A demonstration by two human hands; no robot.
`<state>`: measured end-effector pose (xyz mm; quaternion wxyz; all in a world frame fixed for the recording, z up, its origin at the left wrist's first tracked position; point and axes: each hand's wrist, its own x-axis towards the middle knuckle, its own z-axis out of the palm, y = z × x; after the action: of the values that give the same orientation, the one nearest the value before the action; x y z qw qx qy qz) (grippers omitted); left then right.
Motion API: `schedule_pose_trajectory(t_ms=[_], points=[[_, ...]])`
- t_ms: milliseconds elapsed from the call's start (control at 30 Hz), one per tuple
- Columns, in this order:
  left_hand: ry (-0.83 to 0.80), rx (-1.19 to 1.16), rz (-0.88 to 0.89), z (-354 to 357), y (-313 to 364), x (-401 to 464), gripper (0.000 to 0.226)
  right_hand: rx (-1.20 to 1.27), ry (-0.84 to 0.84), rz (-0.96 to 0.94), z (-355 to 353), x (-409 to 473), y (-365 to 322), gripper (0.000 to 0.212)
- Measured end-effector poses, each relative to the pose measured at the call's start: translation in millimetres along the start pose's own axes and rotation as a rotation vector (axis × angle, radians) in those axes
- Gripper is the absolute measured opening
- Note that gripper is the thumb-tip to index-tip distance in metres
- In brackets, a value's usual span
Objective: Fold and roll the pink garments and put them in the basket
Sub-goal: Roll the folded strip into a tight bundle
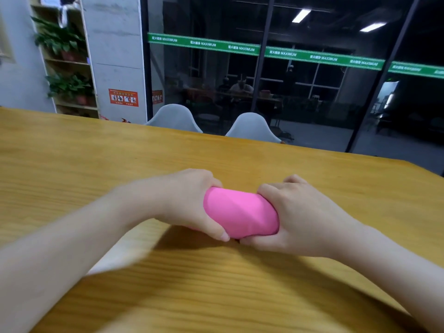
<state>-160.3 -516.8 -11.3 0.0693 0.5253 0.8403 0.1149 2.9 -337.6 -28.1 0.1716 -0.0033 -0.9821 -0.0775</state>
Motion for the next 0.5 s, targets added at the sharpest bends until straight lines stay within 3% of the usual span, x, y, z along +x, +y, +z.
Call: schedule_pose_trajectory(t_ms=[167, 267, 333, 400, 500], points=[[0.206, 0.242, 0.161, 15.4, 1.5, 0.6, 0.074, 0.41, -0.269, 0.243, -19.9, 5.0, 6.7, 0.059], [0.167, 0.217, 0.118, 11.5, 5.7, 3.1, 0.072, 0.024, -0.111, 0.097, -13.0, -4.4, 2.5, 0.068], [0.091, 0.074, 0.085, 6.0, 8.9, 3.4, 0.068, -0.171, -0.012, -0.015, -6.8, -8.1, -6.8, 0.069], [0.032, -0.047, 0.076, 4.5, 10.3, 3.8, 0.062, -0.182, -0.038, -0.018, -3.4, -5.4, -8.8, 0.062], [0.064, -0.001, 0.127, 10.2, 9.9, 2.4, 0.062, -0.032, -0.078, 0.037, -4.3, 0.4, -4.7, 0.057]])
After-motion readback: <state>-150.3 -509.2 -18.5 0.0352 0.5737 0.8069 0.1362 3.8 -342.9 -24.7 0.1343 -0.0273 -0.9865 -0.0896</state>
